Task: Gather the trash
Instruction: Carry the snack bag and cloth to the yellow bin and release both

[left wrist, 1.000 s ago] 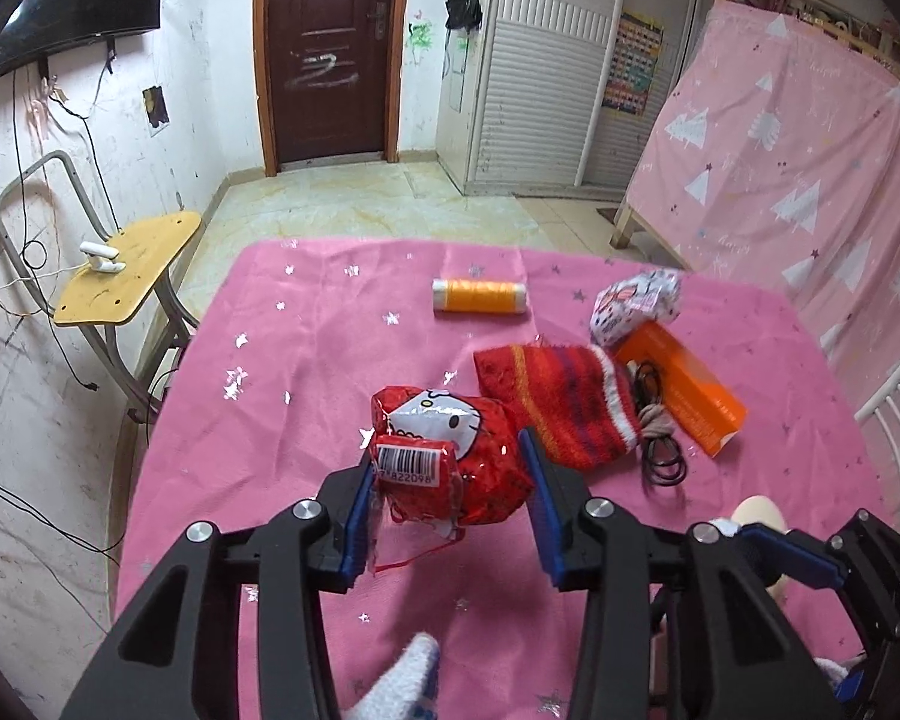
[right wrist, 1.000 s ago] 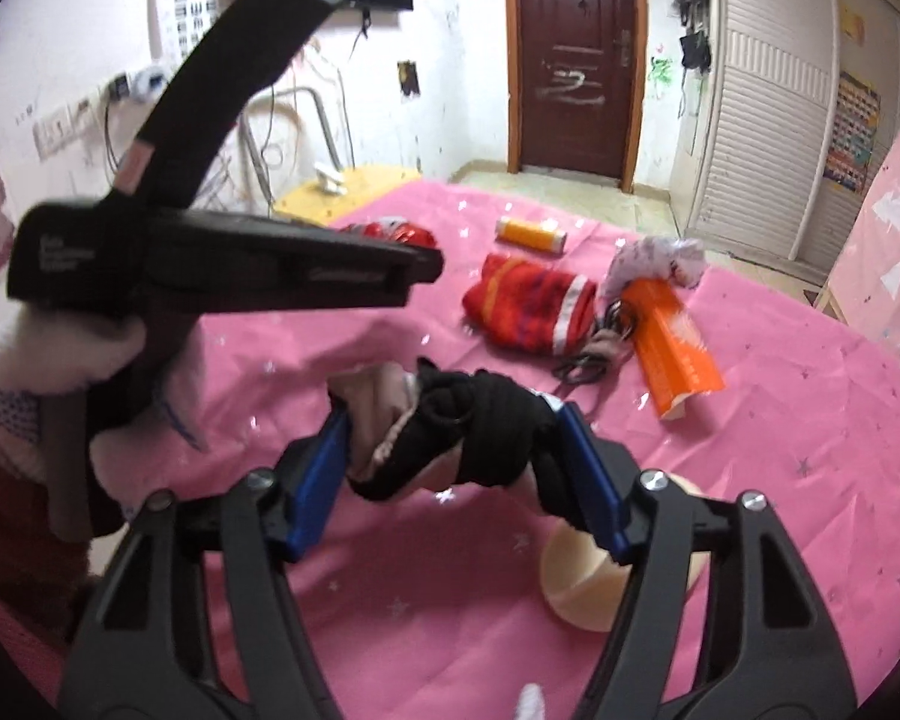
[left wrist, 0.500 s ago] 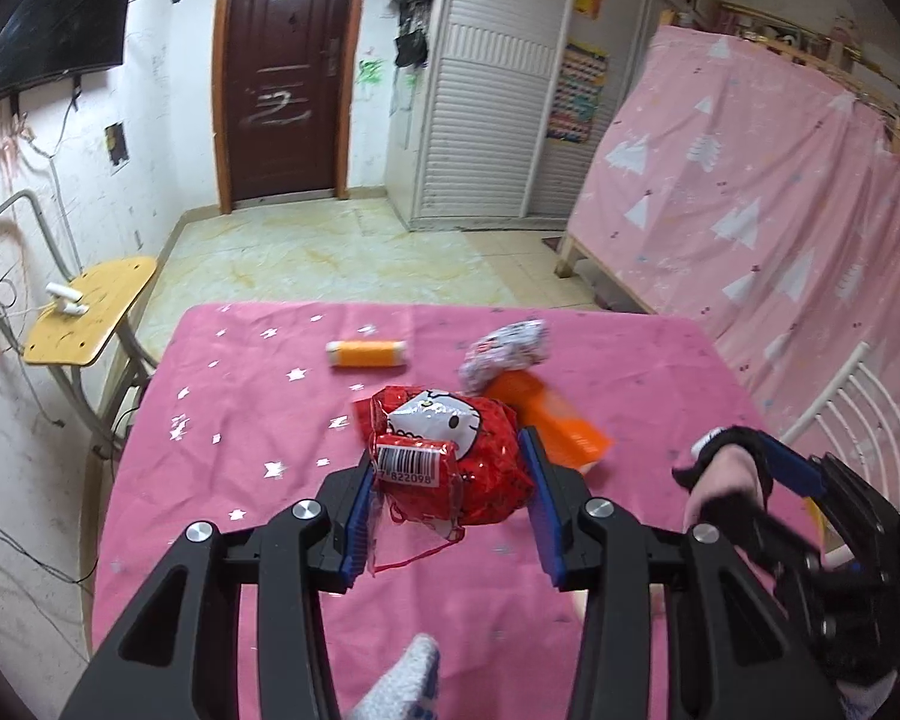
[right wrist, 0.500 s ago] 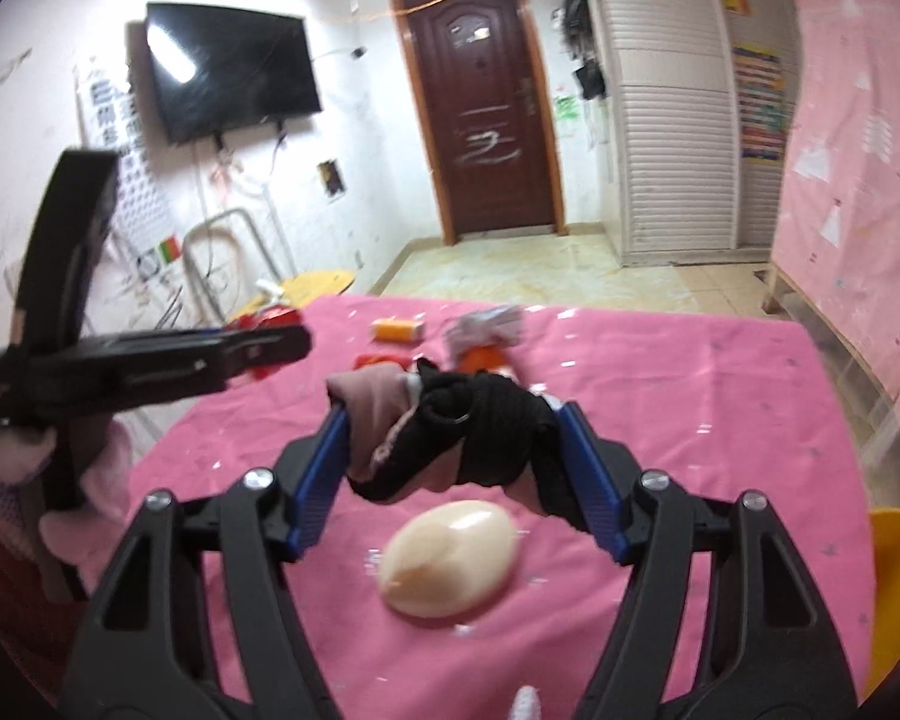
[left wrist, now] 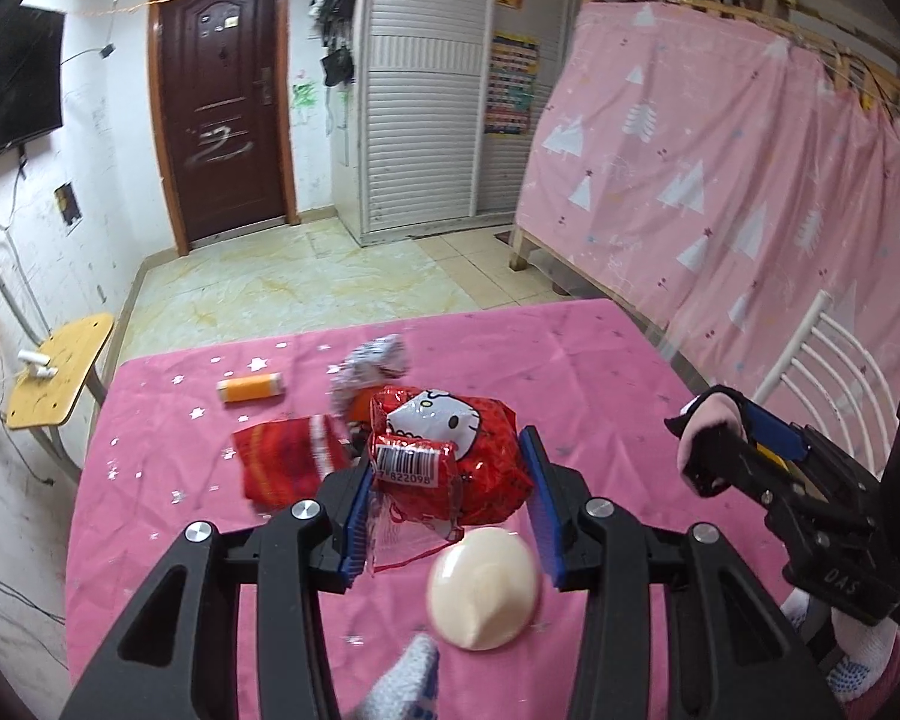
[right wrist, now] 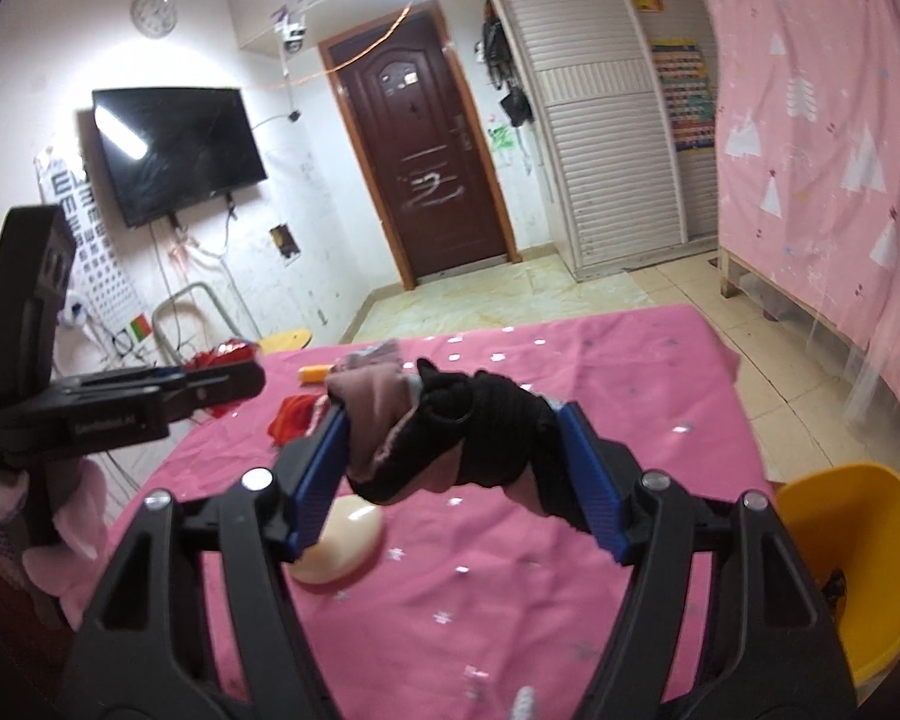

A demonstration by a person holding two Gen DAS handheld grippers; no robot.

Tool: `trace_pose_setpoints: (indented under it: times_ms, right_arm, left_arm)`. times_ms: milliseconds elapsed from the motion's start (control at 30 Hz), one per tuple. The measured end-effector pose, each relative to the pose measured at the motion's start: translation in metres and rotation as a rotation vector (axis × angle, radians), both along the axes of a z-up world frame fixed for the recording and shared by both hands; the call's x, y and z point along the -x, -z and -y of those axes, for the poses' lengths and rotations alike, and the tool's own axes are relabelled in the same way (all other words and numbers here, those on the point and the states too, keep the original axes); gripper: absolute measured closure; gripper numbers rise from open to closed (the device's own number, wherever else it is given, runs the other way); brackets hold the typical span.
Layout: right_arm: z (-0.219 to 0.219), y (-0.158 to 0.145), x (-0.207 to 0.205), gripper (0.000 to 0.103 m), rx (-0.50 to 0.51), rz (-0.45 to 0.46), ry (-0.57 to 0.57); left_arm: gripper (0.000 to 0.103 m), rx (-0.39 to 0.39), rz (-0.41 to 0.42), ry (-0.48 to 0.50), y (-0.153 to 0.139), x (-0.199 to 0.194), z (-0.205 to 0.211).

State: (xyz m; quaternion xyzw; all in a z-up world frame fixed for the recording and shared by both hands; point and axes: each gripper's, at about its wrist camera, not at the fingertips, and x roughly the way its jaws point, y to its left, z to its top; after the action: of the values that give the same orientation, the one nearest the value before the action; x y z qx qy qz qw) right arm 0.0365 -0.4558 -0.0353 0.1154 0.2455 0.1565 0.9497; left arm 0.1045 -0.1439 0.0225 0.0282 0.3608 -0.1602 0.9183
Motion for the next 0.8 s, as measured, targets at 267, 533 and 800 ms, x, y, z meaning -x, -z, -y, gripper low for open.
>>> trace_pose_setpoints:
  times_ms: [267,533,800]
  right_arm:
    - [0.071,0.006,0.017,0.035,-0.056,0.017,0.139]
    - [0.141,0.023,0.024,0.033,-0.098,0.001,0.305]
    - [0.189,0.036,0.024,0.032,-0.114,-0.011,0.421]
  left_arm:
    - [0.067,-0.038,0.002,0.077,0.002,0.007,0.055]
    - [0.067,-0.079,-0.011,0.137,0.01,0.013,0.098]
    - [0.067,-0.093,-0.033,0.219,0.015,0.01,0.154]
